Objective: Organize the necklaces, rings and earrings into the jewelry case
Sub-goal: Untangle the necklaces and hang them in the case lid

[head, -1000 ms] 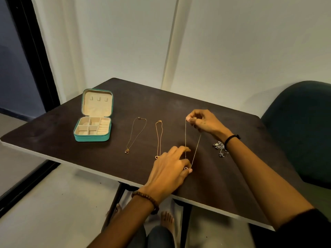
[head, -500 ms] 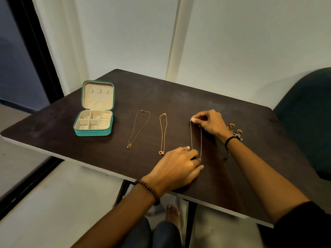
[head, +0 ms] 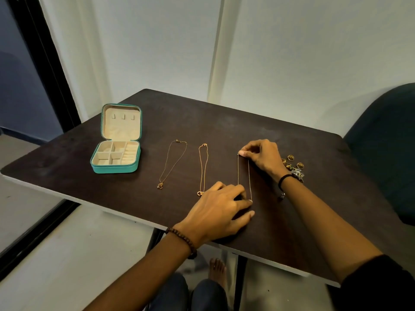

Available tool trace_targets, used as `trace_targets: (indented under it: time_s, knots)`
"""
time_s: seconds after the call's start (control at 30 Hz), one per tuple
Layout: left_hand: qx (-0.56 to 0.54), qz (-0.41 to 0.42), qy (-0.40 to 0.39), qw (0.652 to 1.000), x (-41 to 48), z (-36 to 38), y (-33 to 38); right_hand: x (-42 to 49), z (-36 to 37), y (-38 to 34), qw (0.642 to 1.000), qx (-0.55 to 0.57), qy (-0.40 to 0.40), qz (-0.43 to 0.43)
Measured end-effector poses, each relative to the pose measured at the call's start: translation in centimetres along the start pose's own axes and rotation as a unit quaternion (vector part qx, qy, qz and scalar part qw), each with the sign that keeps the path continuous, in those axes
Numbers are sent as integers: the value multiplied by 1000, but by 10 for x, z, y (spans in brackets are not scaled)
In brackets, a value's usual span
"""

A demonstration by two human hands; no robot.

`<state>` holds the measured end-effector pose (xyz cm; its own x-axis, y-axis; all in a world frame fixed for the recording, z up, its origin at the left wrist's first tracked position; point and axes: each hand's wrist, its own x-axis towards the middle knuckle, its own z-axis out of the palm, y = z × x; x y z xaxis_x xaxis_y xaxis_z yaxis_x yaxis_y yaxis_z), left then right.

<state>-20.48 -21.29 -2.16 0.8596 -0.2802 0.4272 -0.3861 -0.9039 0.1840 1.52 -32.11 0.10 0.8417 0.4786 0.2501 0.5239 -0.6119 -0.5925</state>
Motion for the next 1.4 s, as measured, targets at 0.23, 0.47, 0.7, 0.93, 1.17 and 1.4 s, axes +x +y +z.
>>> trace_targets:
  time_s: [0.23, 0.47, 0.7, 0.93, 1.17, 1.4]
  knots:
    - [-4, 1, -5, 1000, 0, 1, -1, 3, -3, -1, 1000, -15, -8, -14]
    - [-10, 9, -24, 1000, 1, 3, -3, 2, -8, 0, 999, -40, -9, -28]
    - [-13, 25, -16, 999, 3, 7, -5, 1, -7, 2, 998, -60, -13, -31]
    - [-5, 26, 13, 1000, 1, 7, -5, -1, -11, -1, 993, -106, -35, -40]
    - [14, -7, 73, 997, -1, 4, -3, -10, -10, -9, 991, -135, -13, -19]
    - [38, -59, 116, 991, -16, -11, -9, -14, 0, -41, 989, -134, -15, -66]
